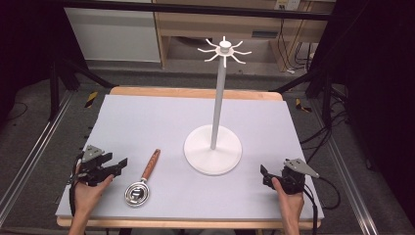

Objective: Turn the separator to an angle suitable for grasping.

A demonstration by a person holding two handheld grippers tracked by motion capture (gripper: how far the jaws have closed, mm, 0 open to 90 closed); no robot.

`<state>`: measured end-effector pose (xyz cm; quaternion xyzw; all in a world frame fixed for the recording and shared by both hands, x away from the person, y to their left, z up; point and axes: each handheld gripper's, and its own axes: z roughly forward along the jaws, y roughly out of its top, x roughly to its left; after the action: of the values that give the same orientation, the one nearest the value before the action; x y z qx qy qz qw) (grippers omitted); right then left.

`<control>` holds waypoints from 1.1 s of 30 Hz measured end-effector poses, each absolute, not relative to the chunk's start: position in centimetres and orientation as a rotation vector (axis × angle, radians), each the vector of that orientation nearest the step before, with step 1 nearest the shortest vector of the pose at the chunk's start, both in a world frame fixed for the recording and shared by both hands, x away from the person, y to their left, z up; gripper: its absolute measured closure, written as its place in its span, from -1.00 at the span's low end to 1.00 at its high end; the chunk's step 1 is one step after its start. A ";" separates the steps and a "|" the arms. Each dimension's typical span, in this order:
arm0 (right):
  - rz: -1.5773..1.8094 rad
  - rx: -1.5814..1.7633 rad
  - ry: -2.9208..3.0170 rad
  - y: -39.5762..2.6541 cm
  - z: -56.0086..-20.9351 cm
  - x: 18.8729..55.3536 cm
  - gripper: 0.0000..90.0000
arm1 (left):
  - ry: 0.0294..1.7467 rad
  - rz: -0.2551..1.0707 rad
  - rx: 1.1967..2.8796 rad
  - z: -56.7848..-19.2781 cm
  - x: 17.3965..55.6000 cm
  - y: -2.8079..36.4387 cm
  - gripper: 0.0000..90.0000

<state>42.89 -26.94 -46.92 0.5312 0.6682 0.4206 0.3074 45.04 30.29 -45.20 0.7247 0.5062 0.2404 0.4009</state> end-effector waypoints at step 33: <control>1.070 1.395 1.829 -26.5 -47.1 42.8 -0.87 | 1.147 0.561 1.943 -42.2 43.6 25.4 -0.18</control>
<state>42.81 -26.51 -47.05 0.5248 0.6884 0.4025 0.2977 43.64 25.44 -42.15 0.7669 0.4527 0.2215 0.3972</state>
